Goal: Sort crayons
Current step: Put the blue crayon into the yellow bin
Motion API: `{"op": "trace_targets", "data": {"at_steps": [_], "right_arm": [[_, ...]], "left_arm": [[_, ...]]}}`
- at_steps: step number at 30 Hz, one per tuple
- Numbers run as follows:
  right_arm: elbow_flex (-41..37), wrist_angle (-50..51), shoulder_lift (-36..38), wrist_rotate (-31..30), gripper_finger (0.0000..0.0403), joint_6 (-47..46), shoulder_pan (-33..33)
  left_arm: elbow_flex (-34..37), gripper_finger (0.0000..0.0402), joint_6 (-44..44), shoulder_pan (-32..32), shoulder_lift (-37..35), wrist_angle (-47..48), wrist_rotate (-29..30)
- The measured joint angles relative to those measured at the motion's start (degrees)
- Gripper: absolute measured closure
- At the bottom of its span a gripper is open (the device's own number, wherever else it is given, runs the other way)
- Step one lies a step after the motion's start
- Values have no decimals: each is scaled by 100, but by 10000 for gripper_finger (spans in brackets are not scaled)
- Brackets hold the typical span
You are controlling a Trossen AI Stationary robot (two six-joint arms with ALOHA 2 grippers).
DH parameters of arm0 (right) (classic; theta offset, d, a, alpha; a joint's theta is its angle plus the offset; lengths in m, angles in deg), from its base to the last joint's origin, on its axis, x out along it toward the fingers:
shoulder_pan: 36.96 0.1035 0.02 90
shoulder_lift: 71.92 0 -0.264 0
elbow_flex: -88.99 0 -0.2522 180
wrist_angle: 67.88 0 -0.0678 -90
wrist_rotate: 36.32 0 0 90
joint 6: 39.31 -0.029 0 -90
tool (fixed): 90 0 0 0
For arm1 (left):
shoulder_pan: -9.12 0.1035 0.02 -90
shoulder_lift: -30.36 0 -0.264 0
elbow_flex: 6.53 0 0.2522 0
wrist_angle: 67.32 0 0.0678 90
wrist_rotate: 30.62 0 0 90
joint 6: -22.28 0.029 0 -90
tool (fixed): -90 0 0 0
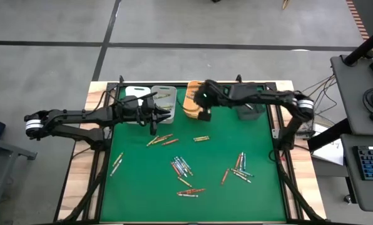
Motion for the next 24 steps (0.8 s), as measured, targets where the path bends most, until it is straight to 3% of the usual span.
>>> {"op": "trace_targets", "data": {"at_steps": [10, 21, 24], "right_arm": [[1388, 1337, -1620, 45, 390, 517, -793], [2263, 2124, -2556, 50, 390, 625, -1046], [2511, 2390, -2726, 309, 390, 610, -1095]], "left_arm": [[9, 333, 206, 0, -468, 110, 0], [9, 333, 511, 0, -738, 151, 0], [9, 333, 514, 4, -716, 187, 0]]}}
